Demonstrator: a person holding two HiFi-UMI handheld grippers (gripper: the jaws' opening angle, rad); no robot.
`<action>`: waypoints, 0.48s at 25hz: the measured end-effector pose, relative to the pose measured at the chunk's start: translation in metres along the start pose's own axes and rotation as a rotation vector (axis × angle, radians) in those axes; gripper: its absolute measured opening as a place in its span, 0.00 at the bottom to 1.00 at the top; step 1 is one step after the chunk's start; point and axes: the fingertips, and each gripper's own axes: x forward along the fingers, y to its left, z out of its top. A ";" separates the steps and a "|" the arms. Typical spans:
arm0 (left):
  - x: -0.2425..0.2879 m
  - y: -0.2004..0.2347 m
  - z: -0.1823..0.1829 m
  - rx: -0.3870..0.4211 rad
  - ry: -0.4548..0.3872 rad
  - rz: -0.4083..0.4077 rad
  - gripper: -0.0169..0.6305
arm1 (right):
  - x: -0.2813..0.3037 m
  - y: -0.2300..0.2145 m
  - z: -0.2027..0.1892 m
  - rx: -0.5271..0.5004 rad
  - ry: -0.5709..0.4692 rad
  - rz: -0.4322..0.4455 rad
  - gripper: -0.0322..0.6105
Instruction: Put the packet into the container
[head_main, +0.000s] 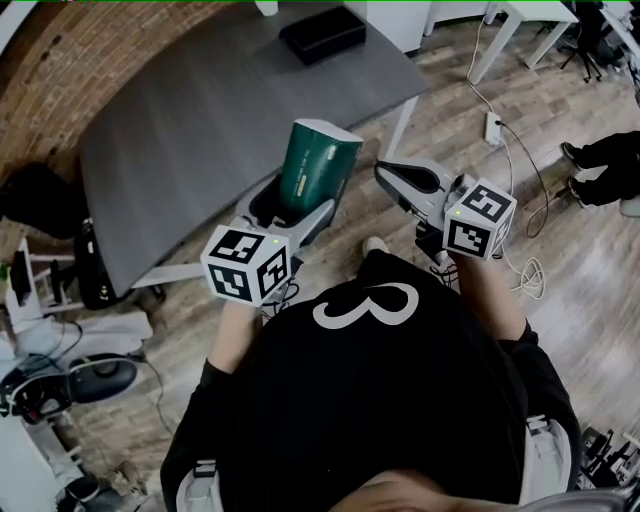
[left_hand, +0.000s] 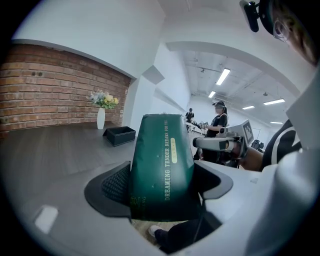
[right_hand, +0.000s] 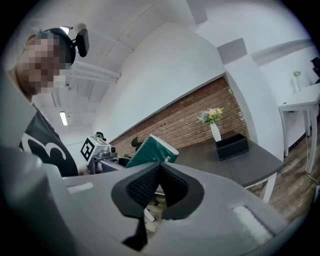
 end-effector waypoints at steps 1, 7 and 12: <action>0.001 0.001 0.000 -0.003 0.000 -0.002 0.66 | 0.000 -0.002 0.000 0.003 -0.002 -0.001 0.05; 0.021 0.018 0.009 -0.011 0.017 -0.004 0.66 | 0.014 -0.026 0.007 0.029 -0.005 -0.003 0.05; 0.051 0.039 0.025 -0.022 0.036 0.000 0.66 | 0.026 -0.066 0.019 0.069 0.000 -0.008 0.05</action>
